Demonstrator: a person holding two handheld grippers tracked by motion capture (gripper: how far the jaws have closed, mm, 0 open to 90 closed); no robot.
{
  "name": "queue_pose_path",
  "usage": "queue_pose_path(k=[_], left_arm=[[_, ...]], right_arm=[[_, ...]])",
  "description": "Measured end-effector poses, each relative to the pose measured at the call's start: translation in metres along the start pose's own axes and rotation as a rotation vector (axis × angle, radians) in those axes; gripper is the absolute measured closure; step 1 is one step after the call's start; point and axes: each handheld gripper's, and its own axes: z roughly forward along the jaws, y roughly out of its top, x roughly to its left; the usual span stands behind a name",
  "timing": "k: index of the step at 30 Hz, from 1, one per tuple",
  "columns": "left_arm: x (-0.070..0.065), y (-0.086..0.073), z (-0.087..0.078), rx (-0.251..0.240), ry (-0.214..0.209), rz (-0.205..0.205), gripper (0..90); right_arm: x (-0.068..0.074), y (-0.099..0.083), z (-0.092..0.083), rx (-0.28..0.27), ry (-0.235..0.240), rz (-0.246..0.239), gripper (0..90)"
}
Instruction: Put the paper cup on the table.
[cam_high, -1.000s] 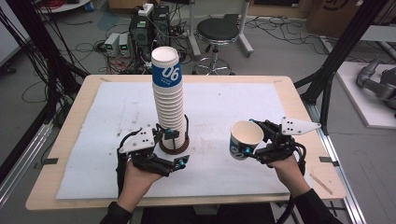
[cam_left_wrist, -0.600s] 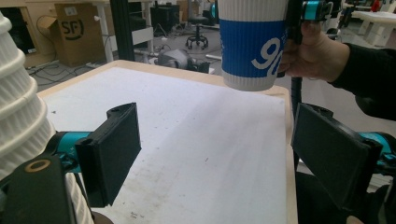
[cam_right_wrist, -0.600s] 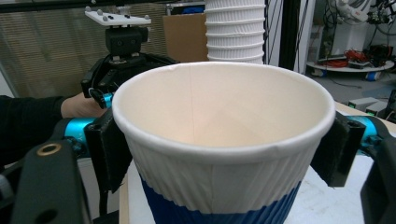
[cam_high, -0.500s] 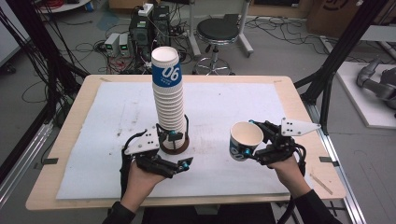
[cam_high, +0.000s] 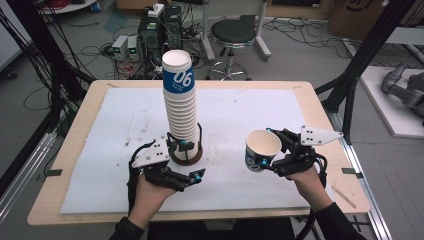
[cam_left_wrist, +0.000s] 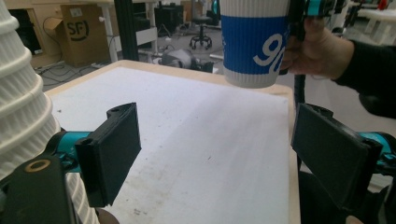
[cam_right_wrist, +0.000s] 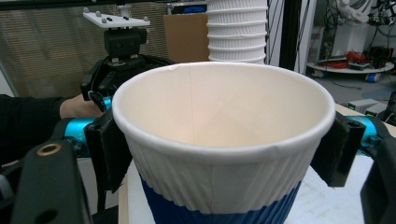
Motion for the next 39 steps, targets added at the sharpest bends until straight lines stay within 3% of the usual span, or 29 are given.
queue_pose_path(k=[10, 16, 25, 28, 39], left_arm=[[0.002, -0.011, -0.018, -0.007, 0.053, -0.025, 15.7], [0.001, -0.013, -0.019, 0.0, 0.058, -0.008, 15.7], [0.0, -0.018, -0.013, 0.03, 0.051, -0.004, 15.7], [0.0, -0.017, -0.014, 0.011, 0.049, -0.026, 15.7], [-0.002, -0.018, -0.014, 0.028, 0.056, -0.021, 15.7]], right_arm=[[0.0, 0.002, 0.001, 0.009, -0.018, -0.01, 20.6], [-0.004, 0.006, -0.006, -0.008, -0.056, -0.018, 20.5], [-0.021, 0.013, -0.019, -0.046, -0.129, -0.027, 20.5], [-0.028, 0.014, -0.023, -0.042, -0.153, -0.013, 20.6], [-0.052, 0.015, -0.034, -0.047, -0.248, 0.013, 20.5]])
